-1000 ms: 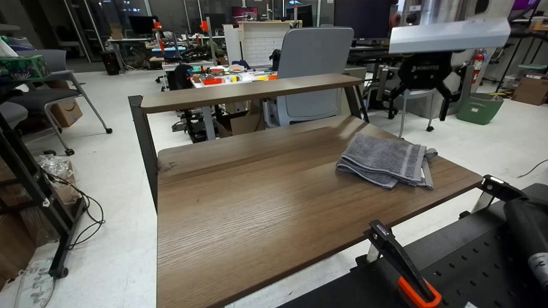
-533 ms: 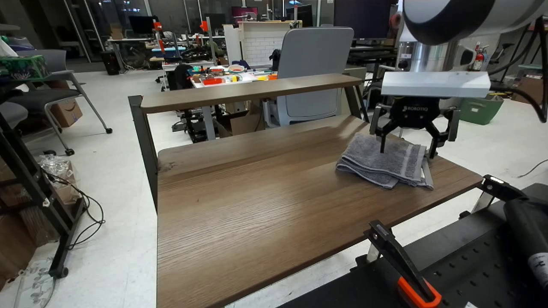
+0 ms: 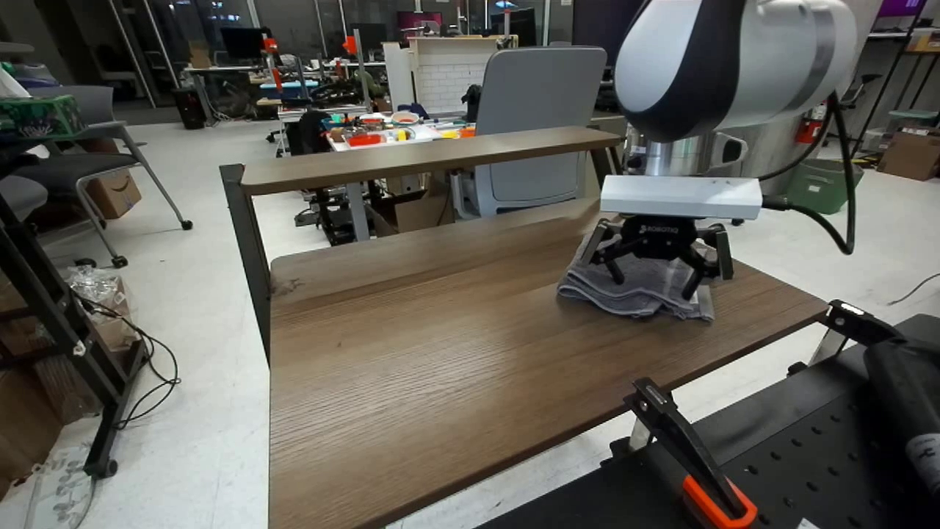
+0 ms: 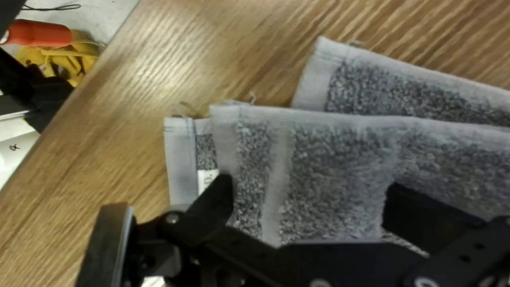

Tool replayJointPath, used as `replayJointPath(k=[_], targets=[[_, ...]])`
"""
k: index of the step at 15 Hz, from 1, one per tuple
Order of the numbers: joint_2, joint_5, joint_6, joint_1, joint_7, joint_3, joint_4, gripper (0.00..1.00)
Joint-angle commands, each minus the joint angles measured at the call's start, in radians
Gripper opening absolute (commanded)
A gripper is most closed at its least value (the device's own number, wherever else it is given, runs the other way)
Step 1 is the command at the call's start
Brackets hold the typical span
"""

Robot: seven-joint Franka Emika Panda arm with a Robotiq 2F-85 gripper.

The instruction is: Slide the cloth to the left on the table

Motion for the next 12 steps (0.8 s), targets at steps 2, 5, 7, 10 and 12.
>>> replayJointPath(k=[2,5,7,10,12], targets=[[0.089,0.032,-0.010,0.116,-0.011,0.002,0.106,1.00],[0.132,0.026,-0.044,0.190,0.002,0.009,0.195,1.00],[0.168,0.022,-0.073,0.230,0.012,0.010,0.266,1.00],[0.207,0.019,-0.126,0.273,0.021,0.016,0.363,1.00],[0.214,0.009,-0.157,0.295,0.020,0.014,0.401,1.00]])
